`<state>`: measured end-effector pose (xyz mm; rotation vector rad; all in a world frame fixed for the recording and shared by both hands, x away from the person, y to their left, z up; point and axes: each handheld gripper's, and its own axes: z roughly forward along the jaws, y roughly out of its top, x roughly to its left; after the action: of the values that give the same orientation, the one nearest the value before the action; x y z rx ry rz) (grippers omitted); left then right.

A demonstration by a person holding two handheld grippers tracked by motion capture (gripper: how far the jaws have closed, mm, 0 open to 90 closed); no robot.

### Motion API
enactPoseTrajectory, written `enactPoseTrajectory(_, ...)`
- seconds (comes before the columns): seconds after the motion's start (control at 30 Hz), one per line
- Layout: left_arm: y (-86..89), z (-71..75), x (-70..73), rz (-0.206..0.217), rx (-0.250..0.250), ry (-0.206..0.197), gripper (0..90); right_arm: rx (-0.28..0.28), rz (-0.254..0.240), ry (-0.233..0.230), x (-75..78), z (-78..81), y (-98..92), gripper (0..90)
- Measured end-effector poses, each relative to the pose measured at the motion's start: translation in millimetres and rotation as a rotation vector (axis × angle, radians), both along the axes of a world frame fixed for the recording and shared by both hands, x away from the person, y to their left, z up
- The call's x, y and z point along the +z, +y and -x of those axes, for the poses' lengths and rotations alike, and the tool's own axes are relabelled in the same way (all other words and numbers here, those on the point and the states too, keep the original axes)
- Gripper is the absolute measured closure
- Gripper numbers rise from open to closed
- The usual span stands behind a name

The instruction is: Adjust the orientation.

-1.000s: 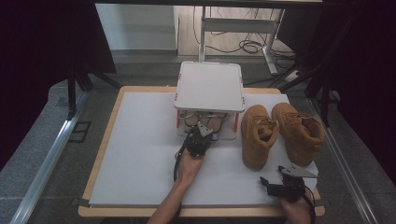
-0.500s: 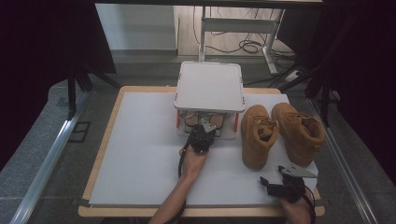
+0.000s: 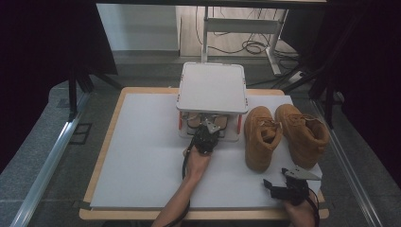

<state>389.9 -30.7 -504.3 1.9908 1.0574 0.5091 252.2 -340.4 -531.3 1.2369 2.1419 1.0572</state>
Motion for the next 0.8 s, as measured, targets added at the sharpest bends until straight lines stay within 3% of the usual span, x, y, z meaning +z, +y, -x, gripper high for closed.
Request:
enactPoseTrajectory(0.53,-2.5,-3.2,0.1,0.001,0.003,0.006,89.4,0.0,0.0,0.0,0.0,0.0,0.0,10.3)
enactPoseTrajectory(0.8,-3.0,-1.5,1.6,0.0,-0.004,0.018,83.5,0.0,0.0,0.0,0.0,0.1,0.0,10.3)
